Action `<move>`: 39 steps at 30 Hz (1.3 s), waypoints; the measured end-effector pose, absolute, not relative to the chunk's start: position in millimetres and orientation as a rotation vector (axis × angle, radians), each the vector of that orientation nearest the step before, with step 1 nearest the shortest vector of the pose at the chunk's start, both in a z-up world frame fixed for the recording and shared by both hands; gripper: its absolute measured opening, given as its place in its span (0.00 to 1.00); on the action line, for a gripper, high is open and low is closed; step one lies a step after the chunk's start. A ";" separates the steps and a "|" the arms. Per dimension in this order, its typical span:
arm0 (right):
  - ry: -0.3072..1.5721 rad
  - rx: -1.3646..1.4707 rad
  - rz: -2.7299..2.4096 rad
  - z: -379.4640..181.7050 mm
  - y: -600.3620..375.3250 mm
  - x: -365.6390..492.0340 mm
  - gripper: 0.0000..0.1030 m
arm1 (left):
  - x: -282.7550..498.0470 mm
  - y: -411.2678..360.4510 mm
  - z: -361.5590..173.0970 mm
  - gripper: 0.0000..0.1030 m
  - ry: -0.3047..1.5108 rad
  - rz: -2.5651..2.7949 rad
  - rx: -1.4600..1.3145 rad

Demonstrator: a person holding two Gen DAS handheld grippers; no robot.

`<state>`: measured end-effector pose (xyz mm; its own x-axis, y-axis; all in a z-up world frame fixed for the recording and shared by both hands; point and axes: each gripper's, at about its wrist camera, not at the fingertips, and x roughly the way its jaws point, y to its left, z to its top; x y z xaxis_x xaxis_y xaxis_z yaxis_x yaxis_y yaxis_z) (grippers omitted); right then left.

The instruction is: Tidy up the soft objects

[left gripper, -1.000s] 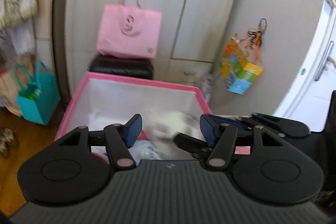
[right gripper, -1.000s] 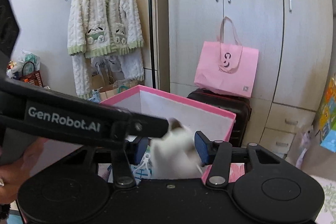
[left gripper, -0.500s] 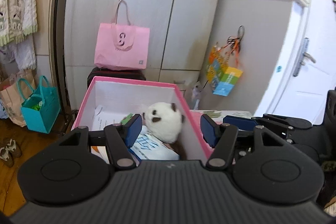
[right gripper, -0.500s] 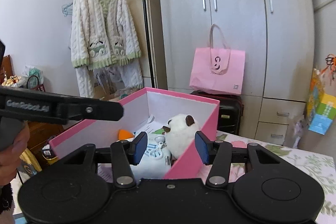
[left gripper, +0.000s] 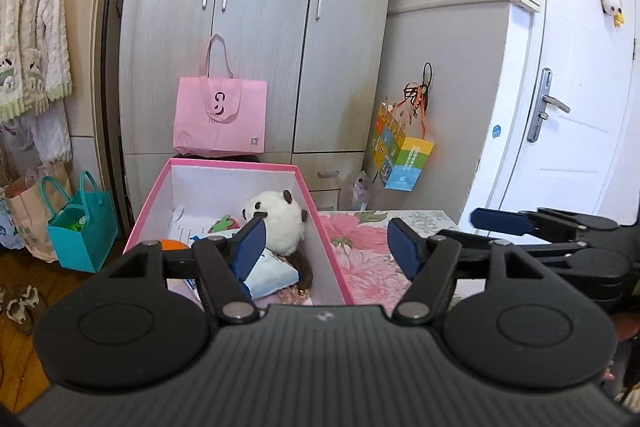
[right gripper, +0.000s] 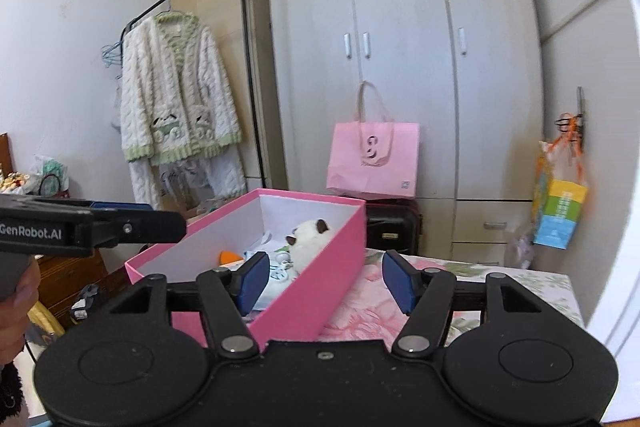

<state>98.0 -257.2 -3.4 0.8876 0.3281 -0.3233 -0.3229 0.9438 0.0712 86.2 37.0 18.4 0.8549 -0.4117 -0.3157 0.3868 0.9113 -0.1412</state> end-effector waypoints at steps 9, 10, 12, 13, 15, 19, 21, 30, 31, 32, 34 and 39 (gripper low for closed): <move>0.331 0.007 0.242 -6.6 -270.1 60.7 0.81 | 63.4 38.5 -0.4 0.68 0.371 -0.388 -0.127; 0.328 0.009 0.235 -6.9 -270.8 57.8 0.82 | 62.1 37.8 -2.2 0.69 0.373 -0.385 -0.131; 0.334 0.019 0.228 -8.4 -273.3 52.9 0.86 | 59.8 36.0 -4.2 0.72 0.373 -0.376 -0.124; 0.336 0.027 0.222 -9.1 -274.7 51.2 0.90 | 59.4 34.5 -4.7 0.74 0.370 -0.369 -0.118; 0.341 0.047 0.203 -10.4 -278.4 48.4 0.93 | 58.3 32.8 -6.6 0.81 0.367 -0.356 -0.112; 0.364 0.047 0.182 -12.8 -279.9 43.6 0.98 | 55.7 32.3 -13.6 0.86 0.377 -0.361 -0.121; 0.377 0.040 0.155 -13.5 -278.2 40.3 0.99 | 53.2 32.6 -16.3 0.92 0.375 -0.355 -0.117; 0.506 0.011 0.042 -13.8 -267.2 35.4 1.00 | 50.4 22.2 -19.2 1.00 0.432 -0.203 -0.027; 0.506 0.009 0.026 -13.4 -267.2 34.1 1.00 | 49.5 22.5 -19.1 1.00 0.427 -0.198 -0.030; 0.498 0.000 -0.008 -12.4 -266.6 31.7 1.00 | 48.5 23.4 -18.9 1.00 0.420 -0.202 -0.039; 0.482 -0.024 -0.052 -10.9 -266.5 26.9 1.00 | 46.2 24.3 -18.0 1.00 0.421 -0.214 -0.046; 0.459 -0.048 -0.085 -7.7 -267.8 14.1 1.00 | 36.5 22.8 -16.0 1.00 0.377 -0.223 -0.024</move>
<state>14.1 -267.8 -7.7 0.8931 -0.0927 -0.4401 0.0712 0.9953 -0.0651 36.5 22.8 -16.0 0.9058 -0.2203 -0.3619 0.2114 0.9753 -0.0647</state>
